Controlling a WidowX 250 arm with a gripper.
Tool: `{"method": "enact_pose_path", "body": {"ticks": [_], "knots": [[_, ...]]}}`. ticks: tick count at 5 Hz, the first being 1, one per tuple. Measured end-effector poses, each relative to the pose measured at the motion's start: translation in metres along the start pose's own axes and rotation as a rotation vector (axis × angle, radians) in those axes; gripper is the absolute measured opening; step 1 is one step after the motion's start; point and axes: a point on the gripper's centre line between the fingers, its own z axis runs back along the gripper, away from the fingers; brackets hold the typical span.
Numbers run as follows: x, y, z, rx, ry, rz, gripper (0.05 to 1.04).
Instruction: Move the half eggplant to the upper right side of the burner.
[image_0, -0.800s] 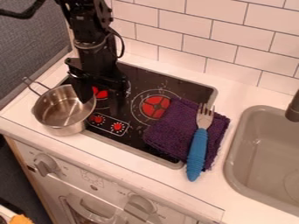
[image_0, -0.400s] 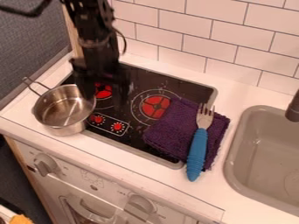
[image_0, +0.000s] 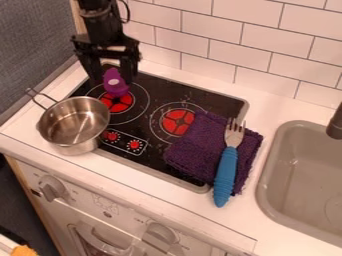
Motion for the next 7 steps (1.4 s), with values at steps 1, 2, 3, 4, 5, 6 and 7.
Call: {"method": "enact_pose_path", "body": {"ticks": [1,2,3,4,5,6,7], "knots": [[0.015,0.015,-0.015,0.029,0.024,0.043,1.001],[0.017,0.025,-0.033,0.035,0.06,0.088,1.001],[0.021,0.029,-0.043,0.02,0.066,0.132,1.001],[0.022,0.028,-0.055,-0.019,0.079,0.179,1.001],[0.02,0.034,-0.055,-0.043,0.079,0.227,0.982],[0.018,0.034,-0.056,-0.035,0.087,0.24,0.871],[0.014,0.037,-0.057,-0.009,0.085,0.244,0.719]]}}
